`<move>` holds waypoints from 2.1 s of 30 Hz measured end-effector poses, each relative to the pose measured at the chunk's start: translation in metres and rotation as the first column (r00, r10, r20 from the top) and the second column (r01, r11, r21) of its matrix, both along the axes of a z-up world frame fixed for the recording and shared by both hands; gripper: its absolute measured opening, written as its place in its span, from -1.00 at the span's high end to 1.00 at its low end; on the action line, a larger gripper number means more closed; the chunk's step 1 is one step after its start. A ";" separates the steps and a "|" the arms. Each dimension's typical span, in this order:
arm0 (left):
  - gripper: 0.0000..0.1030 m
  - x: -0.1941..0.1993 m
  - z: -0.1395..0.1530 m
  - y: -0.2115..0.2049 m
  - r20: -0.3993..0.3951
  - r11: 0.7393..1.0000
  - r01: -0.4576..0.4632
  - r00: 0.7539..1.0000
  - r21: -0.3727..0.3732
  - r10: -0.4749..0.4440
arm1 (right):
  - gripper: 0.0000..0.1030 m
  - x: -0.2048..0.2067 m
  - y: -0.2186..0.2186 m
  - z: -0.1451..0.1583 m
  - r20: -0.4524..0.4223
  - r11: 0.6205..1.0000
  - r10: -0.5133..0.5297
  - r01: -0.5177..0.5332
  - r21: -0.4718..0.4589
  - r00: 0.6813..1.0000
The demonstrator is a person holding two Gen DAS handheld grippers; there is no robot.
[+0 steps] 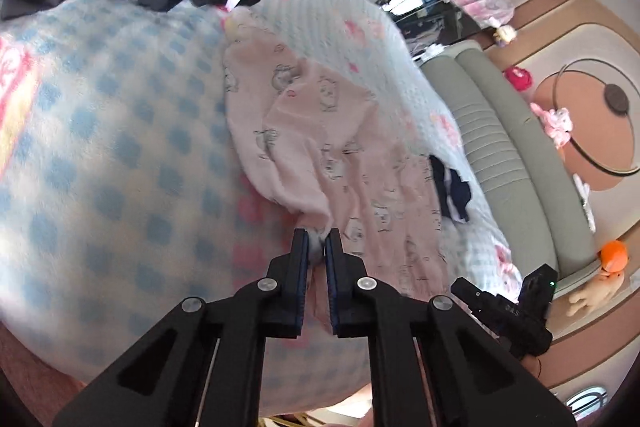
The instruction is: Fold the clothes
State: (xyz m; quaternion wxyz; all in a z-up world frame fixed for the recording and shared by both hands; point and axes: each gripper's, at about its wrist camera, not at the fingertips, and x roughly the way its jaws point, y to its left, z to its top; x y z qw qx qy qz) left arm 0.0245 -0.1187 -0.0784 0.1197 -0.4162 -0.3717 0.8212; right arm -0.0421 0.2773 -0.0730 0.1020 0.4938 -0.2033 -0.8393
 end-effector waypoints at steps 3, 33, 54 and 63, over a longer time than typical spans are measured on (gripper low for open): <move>0.47 -0.006 -0.020 0.005 0.072 0.999 0.011 0.997 0.047 -0.015 | 0.43 -0.006 0.012 -0.026 0.091 0.996 -0.042 0.048 -0.072 0.995; 0.74 -0.015 -0.029 0.013 0.077 0.997 0.056 0.995 0.053 -0.060 | 0.30 0.008 0.000 -0.015 0.039 0.997 0.011 -0.008 -0.071 0.999; -0.08 -0.035 -0.047 0.029 0.099 0.991 0.079 0.991 0.105 -0.089 | -0.46 -0.018 -0.019 -0.057 0.128 0.971 0.120 -0.089 -0.224 0.985; 0.42 -0.051 -0.052 0.033 0.153 0.997 0.024 0.988 -0.073 -0.013 | 0.03 -0.013 -0.009 -0.048 0.113 0.980 0.115 -0.094 -0.178 0.987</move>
